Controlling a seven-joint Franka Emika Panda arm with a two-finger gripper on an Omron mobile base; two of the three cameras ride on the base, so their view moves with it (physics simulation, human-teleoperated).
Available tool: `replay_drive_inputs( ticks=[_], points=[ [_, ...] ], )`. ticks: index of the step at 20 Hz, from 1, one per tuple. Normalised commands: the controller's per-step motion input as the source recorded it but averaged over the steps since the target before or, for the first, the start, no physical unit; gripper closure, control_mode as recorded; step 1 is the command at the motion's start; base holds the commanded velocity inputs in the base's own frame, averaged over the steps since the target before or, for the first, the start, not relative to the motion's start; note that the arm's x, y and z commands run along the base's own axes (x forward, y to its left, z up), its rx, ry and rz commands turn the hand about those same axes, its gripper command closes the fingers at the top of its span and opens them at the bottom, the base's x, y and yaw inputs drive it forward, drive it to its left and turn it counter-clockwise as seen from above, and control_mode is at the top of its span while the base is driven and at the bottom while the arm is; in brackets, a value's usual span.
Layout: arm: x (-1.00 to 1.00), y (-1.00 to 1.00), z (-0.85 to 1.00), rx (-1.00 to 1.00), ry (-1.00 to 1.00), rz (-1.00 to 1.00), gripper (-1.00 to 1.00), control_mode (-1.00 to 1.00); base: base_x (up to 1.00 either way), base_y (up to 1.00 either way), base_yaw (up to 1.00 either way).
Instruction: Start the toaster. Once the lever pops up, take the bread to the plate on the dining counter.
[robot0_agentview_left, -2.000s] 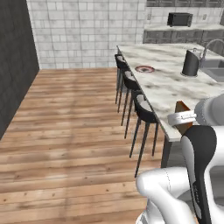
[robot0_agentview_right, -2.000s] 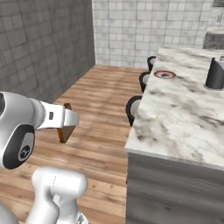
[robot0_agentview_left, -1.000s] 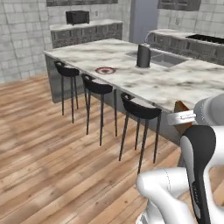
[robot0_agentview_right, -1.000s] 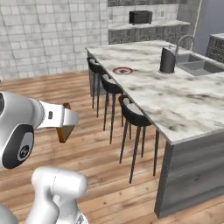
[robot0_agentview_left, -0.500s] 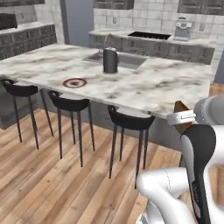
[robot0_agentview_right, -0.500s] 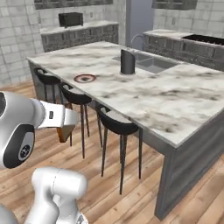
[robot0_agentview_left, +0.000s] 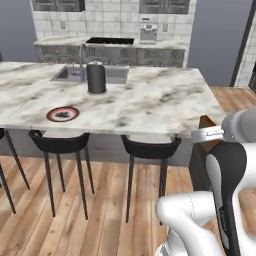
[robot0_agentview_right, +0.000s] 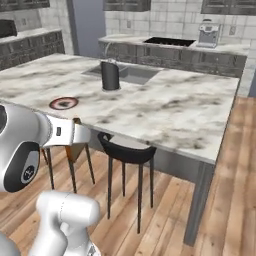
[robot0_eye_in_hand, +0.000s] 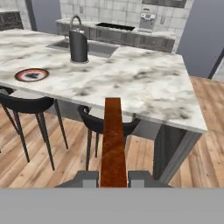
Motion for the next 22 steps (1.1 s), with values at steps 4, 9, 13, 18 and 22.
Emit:
replay_drive_inputs(
  ticks=[4, 9, 13, 18, 22],
  points=[
    [0.0, 0.0, 0.0, 0.0, 0.0, 0.0, 1.0, 1.0, 0.33, 1.0, -0.52],
    [0.0, 0.0, 0.0, 0.0, 0.0, 0.0, 1.0, 1.0, 0.03, 1.0, -0.41],
    [0.0, 0.0, 0.0, 0.0, 0.0, 0.0, 1.0, 1.0, 0.01, 1.0, -0.33],
    [0.0, 0.0, 0.0, 0.0, 0.0, 0.0, 1.0, 1.0, 0.01, 1.0, -0.24],
    [0.0, 0.0, 0.0, 0.0, 0.0, 0.0, 1.0, 1.0, 0.0, 1.0, -0.12]
  ],
)
